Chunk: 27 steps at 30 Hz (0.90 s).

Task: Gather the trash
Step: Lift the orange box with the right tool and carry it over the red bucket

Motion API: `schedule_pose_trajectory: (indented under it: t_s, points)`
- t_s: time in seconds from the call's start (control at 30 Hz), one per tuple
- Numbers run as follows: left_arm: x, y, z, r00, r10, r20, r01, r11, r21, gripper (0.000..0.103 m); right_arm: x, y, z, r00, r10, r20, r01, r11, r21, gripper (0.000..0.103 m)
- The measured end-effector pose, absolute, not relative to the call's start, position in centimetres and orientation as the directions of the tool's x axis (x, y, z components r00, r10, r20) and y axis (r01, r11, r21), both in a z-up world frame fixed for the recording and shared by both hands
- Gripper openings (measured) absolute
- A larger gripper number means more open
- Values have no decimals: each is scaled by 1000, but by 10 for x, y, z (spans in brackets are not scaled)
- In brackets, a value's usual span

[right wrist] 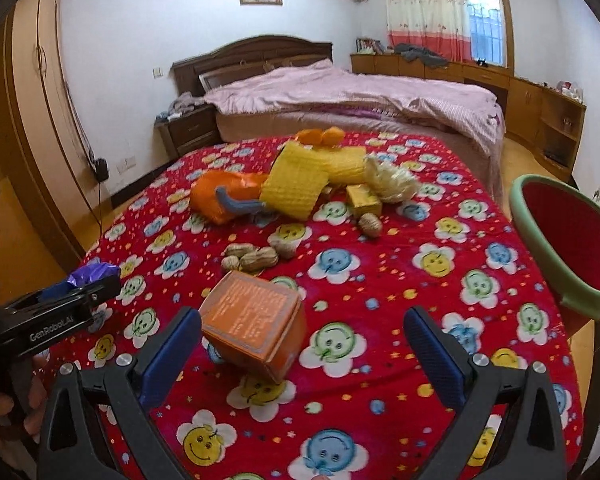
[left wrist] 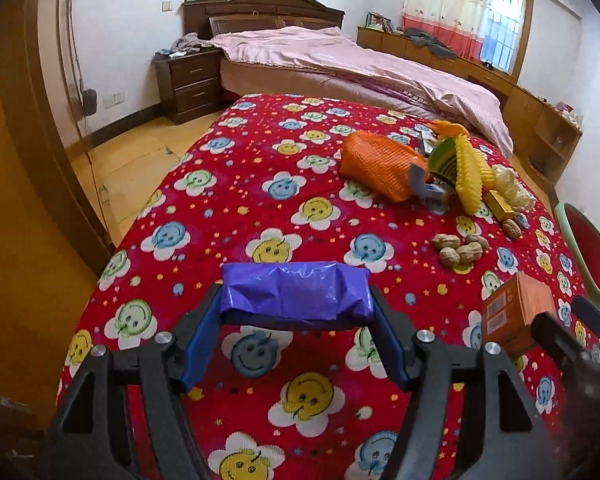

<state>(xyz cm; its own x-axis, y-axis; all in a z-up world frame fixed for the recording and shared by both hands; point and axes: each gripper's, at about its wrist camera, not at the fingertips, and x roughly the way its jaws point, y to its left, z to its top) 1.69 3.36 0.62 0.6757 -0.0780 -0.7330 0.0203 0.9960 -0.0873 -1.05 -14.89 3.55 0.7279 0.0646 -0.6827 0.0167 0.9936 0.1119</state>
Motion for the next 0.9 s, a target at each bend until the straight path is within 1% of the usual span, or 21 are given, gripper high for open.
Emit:
schedule_pose_trajectory:
  t_s: [0.27,0.43,0.53,0.6,0.67,0.9]
  points:
    - [15,35,1,671,-76,-737,10,996,-93,70,-7,-131,27,717,39,-696,-9,999,47,102]
    - [14,36,1,673,-76,-735,9,995,-95,70,-5,-128,23,705,61,-706,-27,998,59,93]
    - [14,37,1,674,-75,-735,7,995,-95,70,-3,-128,21,702,81,-707,-34,996,81,84]
    - [14,36,1,673,-77,-735,7,995,-98,70,-1,-129,19,699,96,-709,-39,995,96,70]
    - [14,36,1,673,-77,-735,8,995,-97,70,0,-129,17,693,105,-713,-44,994,104,63]
    - [14,33,5,680,-83,-729,17,995,-97,70,-4,-134,23,714,113,-690,-44,992,117,62]
